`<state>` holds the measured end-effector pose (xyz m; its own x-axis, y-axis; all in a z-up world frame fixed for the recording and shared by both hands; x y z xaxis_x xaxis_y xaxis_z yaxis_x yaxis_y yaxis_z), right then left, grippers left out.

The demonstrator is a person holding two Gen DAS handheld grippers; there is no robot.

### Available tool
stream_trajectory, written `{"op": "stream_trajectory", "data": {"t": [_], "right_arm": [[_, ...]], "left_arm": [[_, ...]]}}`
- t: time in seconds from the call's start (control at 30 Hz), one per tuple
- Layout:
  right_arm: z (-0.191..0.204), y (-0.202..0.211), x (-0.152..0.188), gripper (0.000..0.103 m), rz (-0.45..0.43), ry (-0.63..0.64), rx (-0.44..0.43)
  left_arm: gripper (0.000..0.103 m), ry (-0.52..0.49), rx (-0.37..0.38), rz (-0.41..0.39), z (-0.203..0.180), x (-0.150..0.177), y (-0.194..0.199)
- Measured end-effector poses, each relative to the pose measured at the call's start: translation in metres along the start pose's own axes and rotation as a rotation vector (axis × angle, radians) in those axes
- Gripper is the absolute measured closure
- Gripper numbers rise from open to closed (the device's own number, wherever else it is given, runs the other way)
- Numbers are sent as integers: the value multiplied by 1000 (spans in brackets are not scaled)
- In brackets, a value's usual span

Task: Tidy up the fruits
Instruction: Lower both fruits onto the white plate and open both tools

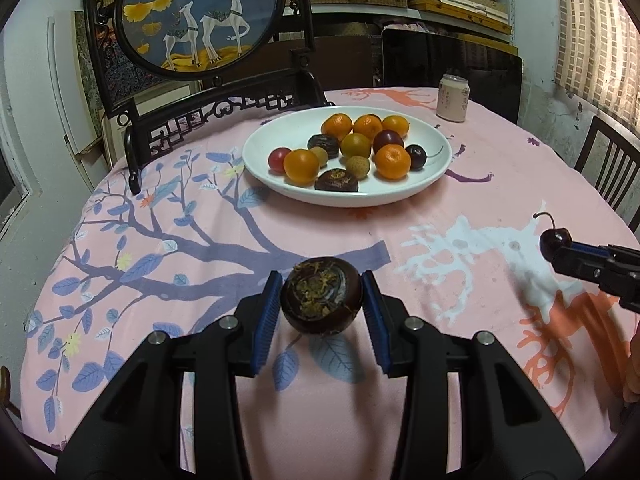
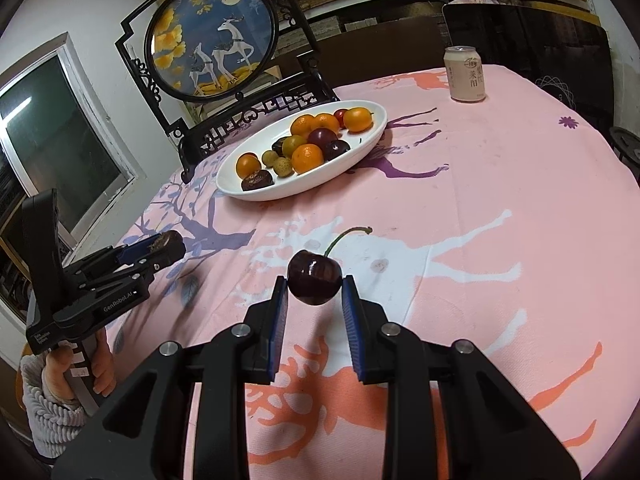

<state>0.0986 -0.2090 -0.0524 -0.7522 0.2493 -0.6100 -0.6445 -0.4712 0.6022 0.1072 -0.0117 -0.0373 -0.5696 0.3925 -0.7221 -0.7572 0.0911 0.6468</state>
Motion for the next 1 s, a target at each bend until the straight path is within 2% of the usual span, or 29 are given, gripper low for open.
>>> {"op": "stream_trajectory", "data": {"t": [0.47,0.63,0.8,1.0], "right_arm": [[11,6,-14,75,-22,23,-14],[22,3,-43,75,-30,58,5],[35,-10,-83,75,-55,87,28],[44,-54,-124,75,-54,63,24]], "left_arm": [[62,-24,-38,-24,5,-18,0],[62,-68,-71,-27,12,-45,-10],[62,-64,-88,-35,25,-78,-29],[62,-25,-75,-26,37,-112,-68]]}}
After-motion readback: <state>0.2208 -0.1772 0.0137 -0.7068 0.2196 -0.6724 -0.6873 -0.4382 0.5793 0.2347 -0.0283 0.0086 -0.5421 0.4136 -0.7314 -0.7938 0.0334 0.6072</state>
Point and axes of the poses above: each gripper's, at about its wrist camera, not at the fingertips, and y roughly against the way its jaws point, z to its left, x to its underside, the point moved 5 cm from there along -y, roughly the way its jaws point, and after that the axes turned 13 degrees about -y, right-handed, at the moved point
